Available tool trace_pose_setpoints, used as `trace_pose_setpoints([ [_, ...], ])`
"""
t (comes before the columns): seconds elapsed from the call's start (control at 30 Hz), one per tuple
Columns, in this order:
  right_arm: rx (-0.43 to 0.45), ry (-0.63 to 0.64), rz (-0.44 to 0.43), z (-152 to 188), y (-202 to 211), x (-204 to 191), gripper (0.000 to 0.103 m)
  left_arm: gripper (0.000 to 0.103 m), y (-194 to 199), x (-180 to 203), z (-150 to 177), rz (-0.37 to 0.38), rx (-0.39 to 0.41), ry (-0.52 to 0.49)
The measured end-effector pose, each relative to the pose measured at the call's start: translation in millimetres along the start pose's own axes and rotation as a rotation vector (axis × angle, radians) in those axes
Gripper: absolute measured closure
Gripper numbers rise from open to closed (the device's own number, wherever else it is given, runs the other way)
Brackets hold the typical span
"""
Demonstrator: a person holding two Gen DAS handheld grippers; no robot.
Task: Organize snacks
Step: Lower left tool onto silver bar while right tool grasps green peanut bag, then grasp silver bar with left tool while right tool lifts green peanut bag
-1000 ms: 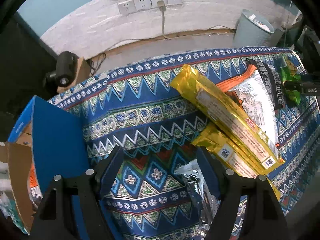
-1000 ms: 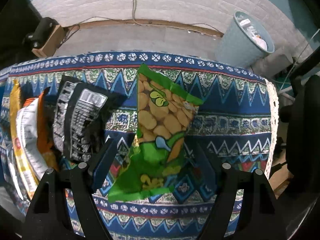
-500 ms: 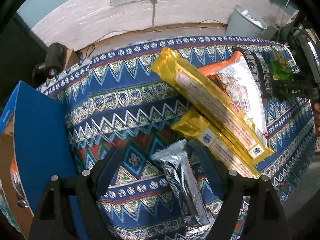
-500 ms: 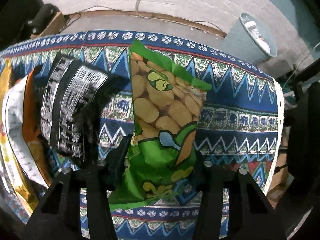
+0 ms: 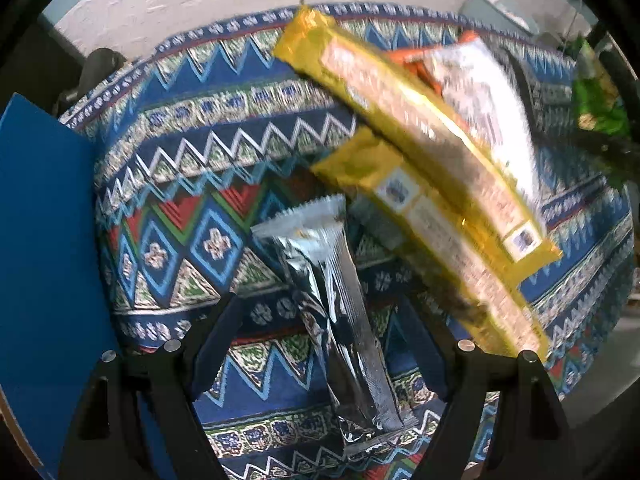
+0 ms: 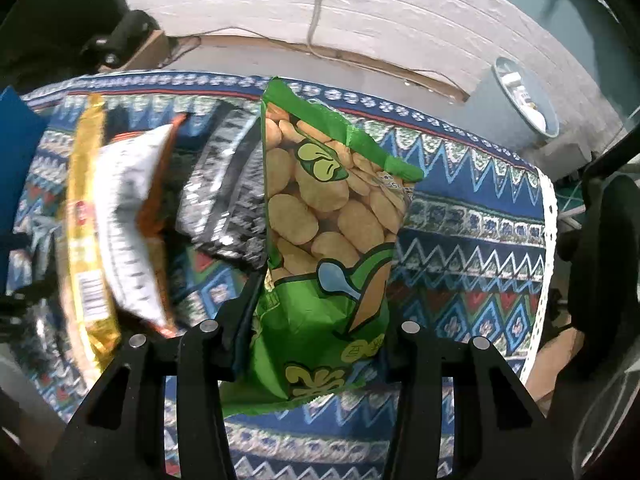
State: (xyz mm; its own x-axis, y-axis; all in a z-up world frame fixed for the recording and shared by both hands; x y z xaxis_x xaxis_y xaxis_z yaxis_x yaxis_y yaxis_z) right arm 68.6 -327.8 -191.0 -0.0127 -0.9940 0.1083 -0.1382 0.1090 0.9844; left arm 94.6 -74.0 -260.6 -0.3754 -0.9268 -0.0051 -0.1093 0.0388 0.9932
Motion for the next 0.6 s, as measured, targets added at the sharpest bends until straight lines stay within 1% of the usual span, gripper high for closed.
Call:
trace_pose_setpoints([
  [0.07,0.006,0.007,-0.008,2.9,3.8,-4.4,0.057,0.021,-0.4,3.7,2.3,-0.023,0.023,-0.021],
  [0.13,0.010,0.016,-0.014,6.5,8.1,-10.9,0.057,0.022,-3.1,9.6,5.7,-0.052,0.028,-0.049],
  [0.17,0.011,0.021,-0.017,7.6,9.4,-12.9,0.057,0.025,-3.6,11.8,6.8,-0.066,0.032,-0.064],
  [0.23,0.013,0.032,-0.021,10.3,12.4,-18.8,0.057,0.038,-4.4,18.4,9.5,-0.111,0.048,-0.101],
  [0.27,0.013,0.035,-0.021,11.2,13.5,-20.5,0.057,0.047,-4.2,21.4,10.5,-0.124,0.055,-0.120],
  [0.3,0.014,0.037,-0.021,11.3,13.8,-20.9,0.057,0.060,-3.4,24.8,11.1,-0.125,0.059,-0.132],
  [0.37,0.017,0.043,-0.020,11.4,15.8,-22.7,0.057,0.072,-2.1,27.3,12.5,-0.119,0.063,-0.135],
  [0.4,0.018,0.046,-0.019,11.1,16.3,-22.5,0.057,0.073,-2.0,27.8,13.1,-0.119,0.063,-0.136],
  [0.53,0.027,0.060,-0.019,13.1,24.5,-29.6,0.057,0.074,3.4,26.4,18.1,-0.116,0.068,-0.148],
  [0.6,0.034,0.072,-0.019,13.1,29.6,-35.1,0.057,0.074,13.0,22.6,19.3,-0.120,0.090,-0.154],
])
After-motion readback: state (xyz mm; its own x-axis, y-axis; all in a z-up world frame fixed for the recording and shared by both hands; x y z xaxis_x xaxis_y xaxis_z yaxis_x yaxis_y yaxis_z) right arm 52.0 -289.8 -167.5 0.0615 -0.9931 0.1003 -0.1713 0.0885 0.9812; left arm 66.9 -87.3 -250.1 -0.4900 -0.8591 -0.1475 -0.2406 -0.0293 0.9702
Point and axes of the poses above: each gripper's, at about its wrist camera, not at the fingertips, and y roughly against the way its jaws point, x to its right, z to its underside, the point moved 3 cm from there along -y, roughly the way its jaws point
